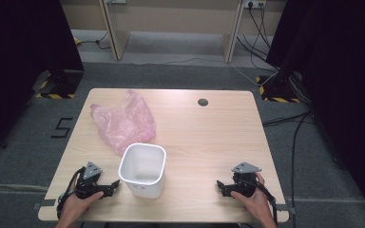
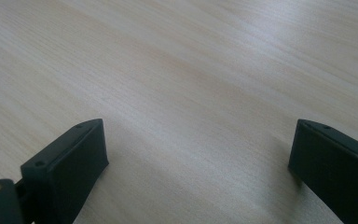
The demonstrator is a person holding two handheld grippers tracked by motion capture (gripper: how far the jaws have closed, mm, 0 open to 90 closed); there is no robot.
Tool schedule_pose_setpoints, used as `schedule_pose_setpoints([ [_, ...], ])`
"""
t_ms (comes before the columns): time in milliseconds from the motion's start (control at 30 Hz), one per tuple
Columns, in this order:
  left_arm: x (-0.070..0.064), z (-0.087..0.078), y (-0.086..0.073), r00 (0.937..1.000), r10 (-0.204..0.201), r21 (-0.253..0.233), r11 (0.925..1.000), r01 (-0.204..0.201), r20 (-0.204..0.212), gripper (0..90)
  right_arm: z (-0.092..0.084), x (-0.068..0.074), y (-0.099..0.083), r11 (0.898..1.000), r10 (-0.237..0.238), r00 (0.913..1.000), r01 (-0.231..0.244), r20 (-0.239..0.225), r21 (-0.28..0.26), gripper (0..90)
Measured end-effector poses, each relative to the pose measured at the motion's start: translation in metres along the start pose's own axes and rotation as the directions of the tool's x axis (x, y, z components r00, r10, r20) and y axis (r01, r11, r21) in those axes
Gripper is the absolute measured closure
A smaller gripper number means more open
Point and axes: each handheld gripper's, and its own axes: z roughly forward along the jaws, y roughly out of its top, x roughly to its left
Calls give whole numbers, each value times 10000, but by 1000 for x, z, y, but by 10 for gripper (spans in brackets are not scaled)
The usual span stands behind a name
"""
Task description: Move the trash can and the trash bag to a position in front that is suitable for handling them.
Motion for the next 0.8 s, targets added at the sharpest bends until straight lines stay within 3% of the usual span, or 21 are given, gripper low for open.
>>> schedule_pose_setpoints([
  [200,0,0,1,10000,-5,44,10000,5,25,88,0,1,0,10000,-11,10000,11,19,-7,52],
  [300,-1,-1,3,10000,-37,166,9999,37,36,109,-2,2,1,9994,-318,9993,315,-188,-162,182],
  [333,-2,-1,3,10000,-17,199,9998,16,52,149,-2,5,3,9987,-461,9988,458,-144,-237,162],
  [467,-7,-2,6,9983,-391,197,9991,382,439,148,-3,8,6,9978,-506,9987,501,-102,-423,162],
  [500,-10,-2,8,9947,-732,63,9973,729,727,148,-5,9,8,9970,-483,9987,472,-173,-610,154],
  [733,-23,-6,16,9899,-800,-436,9954,856,1168,148,-11,15,14,9937,31,9991,-79,-427,-1116,154],
  [800,-27,-7,20,9896,-912,-583,9935,981,1111,148,-13,20,19,9913,105,9984,-175,-548,-1301,154],
])
